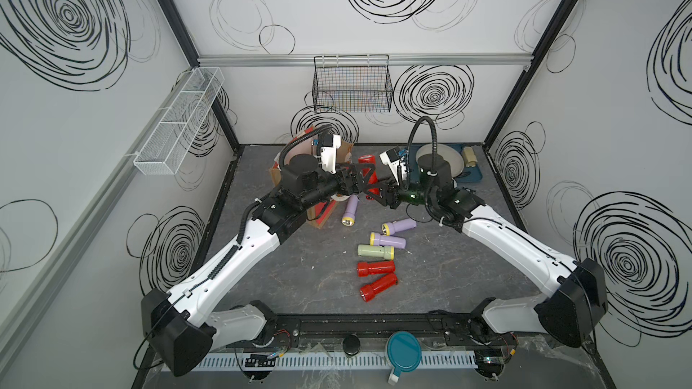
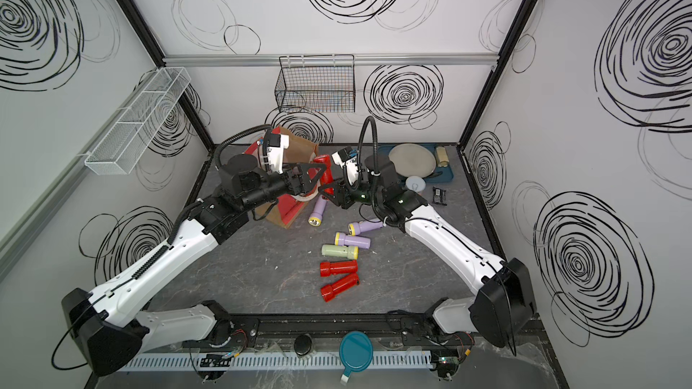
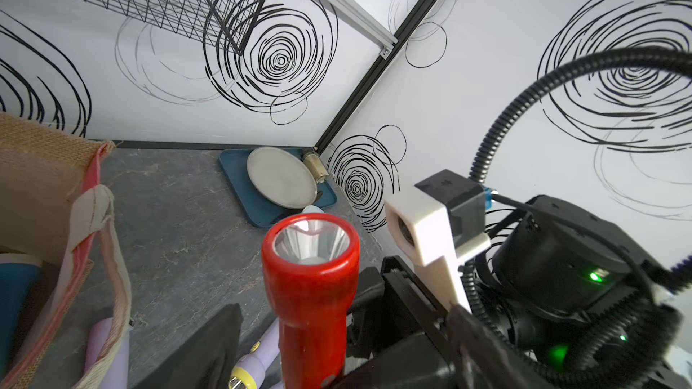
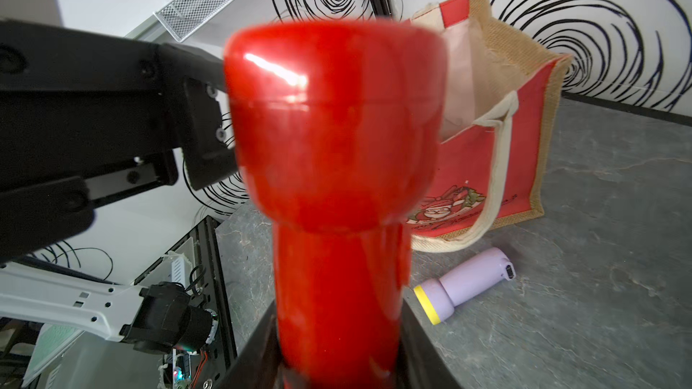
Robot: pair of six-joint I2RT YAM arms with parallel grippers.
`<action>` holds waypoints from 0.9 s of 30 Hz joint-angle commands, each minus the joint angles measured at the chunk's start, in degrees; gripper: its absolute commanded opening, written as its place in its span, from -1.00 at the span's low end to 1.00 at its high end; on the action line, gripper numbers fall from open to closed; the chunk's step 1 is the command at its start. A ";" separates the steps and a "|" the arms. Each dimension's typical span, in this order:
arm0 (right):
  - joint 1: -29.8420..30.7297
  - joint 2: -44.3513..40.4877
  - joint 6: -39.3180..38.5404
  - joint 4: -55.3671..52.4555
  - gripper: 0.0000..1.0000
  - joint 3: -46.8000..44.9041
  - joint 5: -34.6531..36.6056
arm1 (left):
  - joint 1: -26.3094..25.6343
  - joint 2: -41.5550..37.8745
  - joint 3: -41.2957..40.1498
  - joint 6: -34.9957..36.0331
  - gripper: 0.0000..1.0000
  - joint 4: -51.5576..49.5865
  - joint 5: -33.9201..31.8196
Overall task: Put the flashlights into the tote bags
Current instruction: Pick up the flashlight from the center of the board.
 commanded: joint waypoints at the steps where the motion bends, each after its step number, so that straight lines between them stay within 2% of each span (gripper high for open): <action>1: 1.03 -1.60 0.96 3.65 -1.00 2.33 -0.16 | 0.08 1.14 1.47 0.00 0.68 4.33 0.09; 9: 2.34 -1.11 1.01 3.80 -1.00 2.69 -0.15 | -0.01 4.05 2.82 -0.11 0.47 6.40 -0.12; 19: 2.91 -0.46 0.67 3.35 -1.00 3.29 0.11 | 0.17 5.46 3.29 -0.28 -0.14 7.74 -0.30; 24: 3.22 0.11 -0.02 2.26 -1.00 4.13 0.40 | 0.51 5.11 2.94 -0.06 -0.38 7.35 -0.13; 26: 3.39 0.37 -0.33 1.51 -0.93 4.73 0.87 | 0.67 4.96 3.01 0.28 -0.47 6.76 -0.26; 27: 3.50 0.60 -0.31 0.98 -0.80 5.09 1.14 | 0.74 4.91 3.11 0.50 -0.51 6.29 -0.38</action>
